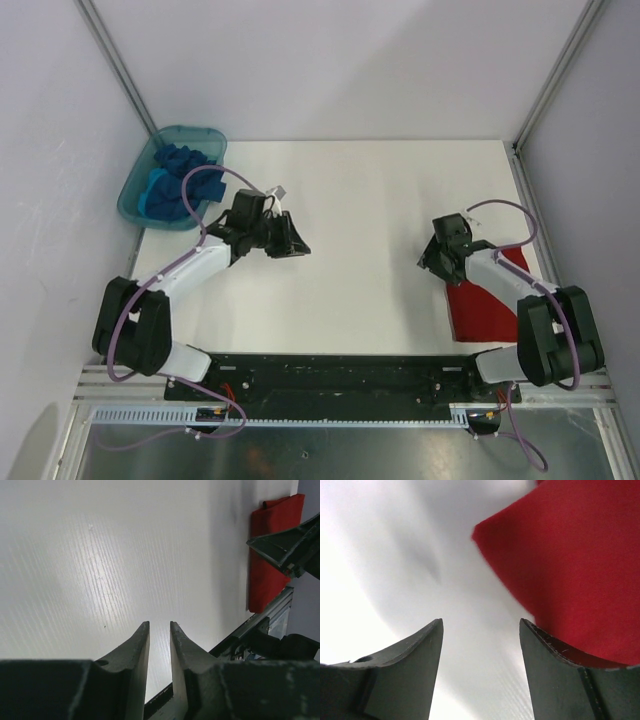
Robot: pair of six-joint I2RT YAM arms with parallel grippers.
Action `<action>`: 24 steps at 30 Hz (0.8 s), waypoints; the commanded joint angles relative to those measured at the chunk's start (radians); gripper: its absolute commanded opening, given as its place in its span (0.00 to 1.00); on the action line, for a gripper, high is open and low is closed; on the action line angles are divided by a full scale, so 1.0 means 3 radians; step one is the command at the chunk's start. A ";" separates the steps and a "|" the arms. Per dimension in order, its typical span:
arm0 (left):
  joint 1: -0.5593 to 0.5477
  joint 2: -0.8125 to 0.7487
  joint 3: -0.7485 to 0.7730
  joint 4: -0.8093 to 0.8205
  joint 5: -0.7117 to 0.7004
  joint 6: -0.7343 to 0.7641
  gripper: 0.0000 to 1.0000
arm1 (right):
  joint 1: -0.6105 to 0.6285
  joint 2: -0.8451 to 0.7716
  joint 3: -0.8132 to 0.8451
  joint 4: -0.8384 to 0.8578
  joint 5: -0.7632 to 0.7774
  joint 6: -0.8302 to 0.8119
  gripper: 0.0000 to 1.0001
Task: Fold and stack the t-shirts
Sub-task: Put the neatly folded tshirt into the corner of the board with the right arm
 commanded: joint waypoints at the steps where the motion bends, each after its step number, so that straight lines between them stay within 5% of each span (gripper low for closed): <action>1: 0.0002 -0.0215 -0.0047 -0.0021 -0.0128 0.0125 0.28 | 0.0213 -0.0181 0.0247 0.0016 -0.0083 0.0060 0.68; 10: -0.0007 -0.0468 -0.0026 -0.0067 -0.0541 0.0242 0.38 | 0.0596 -0.0183 0.1084 -0.0028 -0.0172 0.0123 0.72; 14: -0.0010 -0.0626 0.0014 -0.0114 -0.0765 0.0362 0.56 | 0.0588 -0.0206 0.1270 0.0056 -0.0306 -0.0007 0.75; 16: -0.0006 -0.0718 0.0043 -0.0148 -0.0885 0.0441 0.81 | 0.0581 -0.0209 0.1320 0.0113 -0.0366 -0.0090 0.79; 18: -0.0003 -0.0819 0.0084 -0.0179 -0.1000 0.0522 0.95 | 0.0562 -0.0196 0.1376 0.0146 -0.0419 -0.0173 0.83; 24: 0.0000 -0.1111 0.0224 -0.0230 -0.1271 0.0591 0.99 | 0.0500 -0.0120 0.1693 0.0180 -0.0540 -0.0311 0.99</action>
